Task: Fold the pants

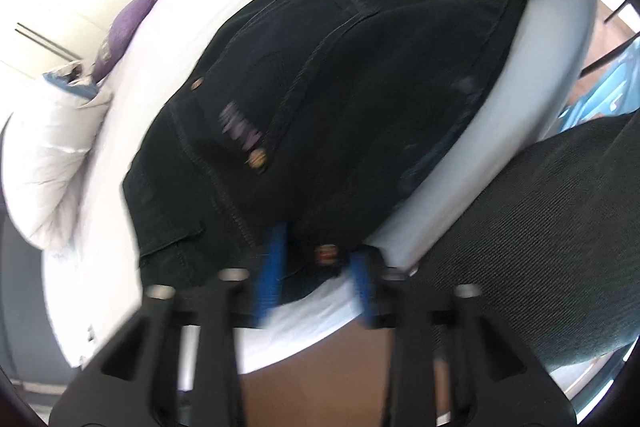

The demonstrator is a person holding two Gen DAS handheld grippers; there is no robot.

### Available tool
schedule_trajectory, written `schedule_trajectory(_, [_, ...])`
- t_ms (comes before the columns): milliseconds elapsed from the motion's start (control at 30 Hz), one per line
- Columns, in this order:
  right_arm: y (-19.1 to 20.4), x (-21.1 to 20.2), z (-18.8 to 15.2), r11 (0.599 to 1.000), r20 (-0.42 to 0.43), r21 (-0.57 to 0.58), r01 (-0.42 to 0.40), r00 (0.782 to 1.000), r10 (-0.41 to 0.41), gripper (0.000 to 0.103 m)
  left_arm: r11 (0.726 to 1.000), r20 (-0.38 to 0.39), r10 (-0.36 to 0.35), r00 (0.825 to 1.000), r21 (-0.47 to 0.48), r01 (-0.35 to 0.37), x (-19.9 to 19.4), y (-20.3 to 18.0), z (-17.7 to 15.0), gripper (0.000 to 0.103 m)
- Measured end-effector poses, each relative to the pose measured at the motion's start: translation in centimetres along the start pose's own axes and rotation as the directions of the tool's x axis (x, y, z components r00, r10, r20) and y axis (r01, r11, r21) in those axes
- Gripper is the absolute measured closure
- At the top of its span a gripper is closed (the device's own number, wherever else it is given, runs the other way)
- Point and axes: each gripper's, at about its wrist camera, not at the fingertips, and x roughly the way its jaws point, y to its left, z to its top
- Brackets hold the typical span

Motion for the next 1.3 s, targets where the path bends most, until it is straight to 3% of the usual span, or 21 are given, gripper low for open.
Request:
schedule_trajectory(33, [0.1,0.1,0.0,1.0,-0.004,-0.002,0.0,1.0,0.0,0.098,1.0,-0.025,0.014,1.0,-0.008,-0.014,0.1,0.2,-0.1,0.013])
schedule_trajectory(67, [0.2,0.2,0.0,1.0,-0.006,0.002,0.0,1.0,0.0,0.097,1.0,-0.041,-0.004,0.999,-0.025,0.003,-0.4,0.7,-0.4,0.009])
schedule_trajectory(167, [-0.2,0.2,0.0,0.999,-0.006,0.04,-0.012,1.0,0.012,0.097,0.998,-0.045,-0.038,0.998,-0.058,0.036,-2.1,1.4,-0.7,0.009])
schedule_trajectory(233, [-0.5,0.1,-0.1,0.998,-0.001,0.066,-0.022,1.0,0.022,0.097,0.997,-0.023,-0.019,1.0,-0.08,0.017,-3.6,2.1,-0.4,0.009])
schedule_trajectory(367, [-0.7,-0.4,0.1,0.996,0.007,0.09,-0.02,1.0,0.02,0.097,0.973,0.093,-0.002,0.996,-0.23,0.023,-6.8,4.9,3.0,0.009])
schedule_trajectory(467, [-1.7,-1.4,0.0,0.985,0.033,0.164,-0.056,0.998,0.051,0.085,0.953,0.173,-0.046,0.984,-0.289,0.096,-7.1,6.0,7.0,0.01])
schedule_trajectory(533, [-2.9,-2.3,-0.4,0.965,0.066,0.243,-0.102,0.994,0.088,0.076,0.933,0.184,-0.104,0.977,-0.322,0.16,-5.5,6.5,9.7,0.013])
schedule_trajectory(567, [-3.3,-2.6,-0.5,0.956,0.076,0.27,-0.115,0.992,0.098,0.075,0.924,0.189,-0.124,0.974,-0.336,0.183,-4.5,6.6,10.8,0.021])
schedule_trajectory(633, [-4.5,-3.5,-1.4,0.924,0.099,0.352,-0.15,0.987,0.123,0.075,0.904,0.172,-0.161,0.972,-0.37,0.215,-2.0,7.3,12.4,0.028])
schedule_trajectory(733, [-5.9,-4.2,-3.2,0.868,0.122,0.458,-0.191,0.981,0.151,0.075,0.82,0.119,-0.254,0.96,-0.5,0.279,4.0,8.7,13.7,0.039])
schedule_trajectory(800, [-6.7,-4.4,-4.4,0.831,0.129,0.516,-0.206,0.978,0.163,0.075,0.798,0.065,-0.271,0.96,-0.542,0.262,7.2,8.7,14.2,0.04])
schedule_trajectory(933, [-9.7,-5.3,-8.1,0.706,0.164,0.668,-0.233,0.973,0.166,0.075,0.754,0.08,-0.26,0.962,-0.606,0.254,9.1,9.2,15.7,0.033])
schedule_trajectory(1000, [-11.7,-5.3,-10.4,0.609,0.189,0.753,-0.25,0.968,0.164,0.066,0.75,0.067,-0.245,0.967,-0.619,0.232,9.9,9.7,17.0,0.028])
schedule_trajectory(1100, [-15.0,-4.6,-14.5,0.423,0.2,0.871,-0.249,0.967,0.158,0.055,0.689,0.07,-0.244,0.967,-0.69,0.223,10.4,11.2,17.5,0.025])
schedule_trajectory(1133, [-16.4,-4.5,-16.7,0.33,0.204,0.912,-0.243,0.968,0.149,0.055,0.682,0.068,-0.236,0.969,-0.698,0.215,10.2,11.2,17.9,0.027])
schedule_trajectory(1167, [-17.7,-4.5,-19.1,0.231,0.217,0.942,-0.243,0.967,0.134,0.055,0.693,0.072,-0.211,0.975,-0.692,0.202,9.2,10.8,18.7,0.028])
schedule_trajectory(1200, [-18.3,-4.6,-20.5,0.174,0.223,0.955,-0.242,0.967,0.124,0.051,0.704,0.094,-0.198,0.976,-0.679,0.208,8.0,10.4,19.4,0.028])
schedule_trajectory(1233, [-19.6,-4.6,-23.3,0.084,0.222,0.969,-0.231,0.97,0.102,0.05,0.714,0.123,-0.192,0.974,-0.663,0.225,6.8,9.8,20.1,0.028])
schedule_trajectory(1300, [-21.0,-4.3,-27.1,-0.029,0.213,0.977,-0.212,0.974,0.073,0.05,0.735,0.191,-0.197,0.962,-0.62,0.273,3.7,7.7,21.8,0.028])
